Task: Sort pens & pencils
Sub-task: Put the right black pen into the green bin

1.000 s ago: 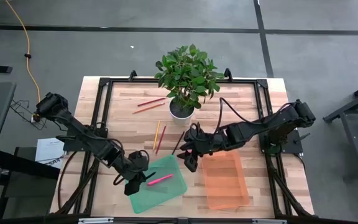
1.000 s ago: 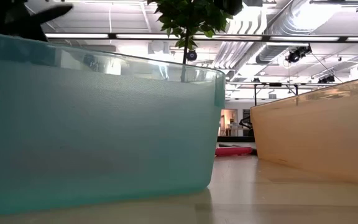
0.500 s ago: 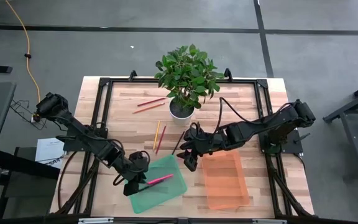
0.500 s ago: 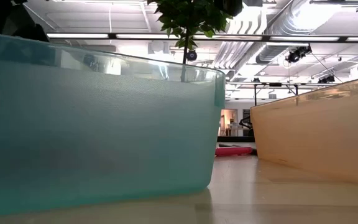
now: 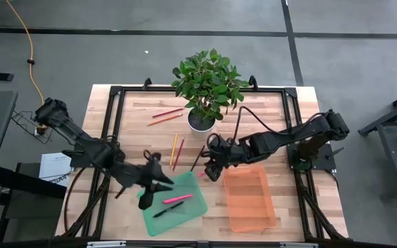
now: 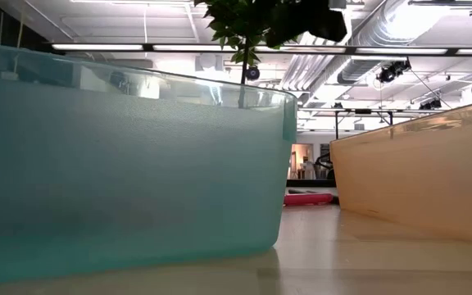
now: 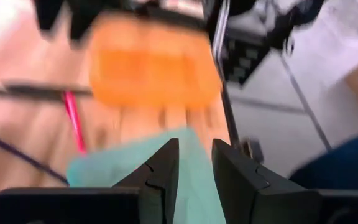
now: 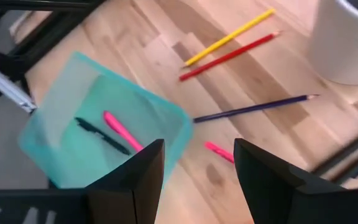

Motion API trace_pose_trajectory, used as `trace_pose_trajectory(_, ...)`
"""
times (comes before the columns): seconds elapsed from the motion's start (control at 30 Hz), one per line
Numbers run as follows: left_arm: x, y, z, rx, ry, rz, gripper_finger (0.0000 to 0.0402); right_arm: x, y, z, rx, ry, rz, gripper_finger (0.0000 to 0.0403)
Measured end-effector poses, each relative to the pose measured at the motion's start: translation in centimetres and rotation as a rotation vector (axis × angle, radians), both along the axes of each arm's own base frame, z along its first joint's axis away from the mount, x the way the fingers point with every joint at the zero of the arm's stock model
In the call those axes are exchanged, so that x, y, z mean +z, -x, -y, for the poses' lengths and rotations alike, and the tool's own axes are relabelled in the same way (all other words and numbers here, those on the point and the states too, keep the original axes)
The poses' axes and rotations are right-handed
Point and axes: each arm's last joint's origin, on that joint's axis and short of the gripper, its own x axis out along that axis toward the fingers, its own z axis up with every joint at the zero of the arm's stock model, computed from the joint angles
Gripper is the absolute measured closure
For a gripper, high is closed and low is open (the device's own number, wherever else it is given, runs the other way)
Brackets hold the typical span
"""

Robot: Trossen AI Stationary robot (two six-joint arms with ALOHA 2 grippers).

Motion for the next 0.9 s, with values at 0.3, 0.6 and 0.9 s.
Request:
trace_pose_trajectory(0.3,3.9,3.4,-2.3,0.089,-0.103,0.083,0.0316,-0.6,0.3,2.4,-0.109,0.032,-0.097,0.0219)
trace_pose_trajectory(0.6,4.8,5.6,-3.6,0.115,-0.145,0.062,0.0316,0.5,1.3,3.6,-0.162,0.035,-0.085,0.0219)
trace_pose_trajectory(0.9,4.7,5.9,-3.8,0.114,-0.181,0.049,0.0316,9.5,7.1,4.6,-0.156,0.087,0.321,0.0219)
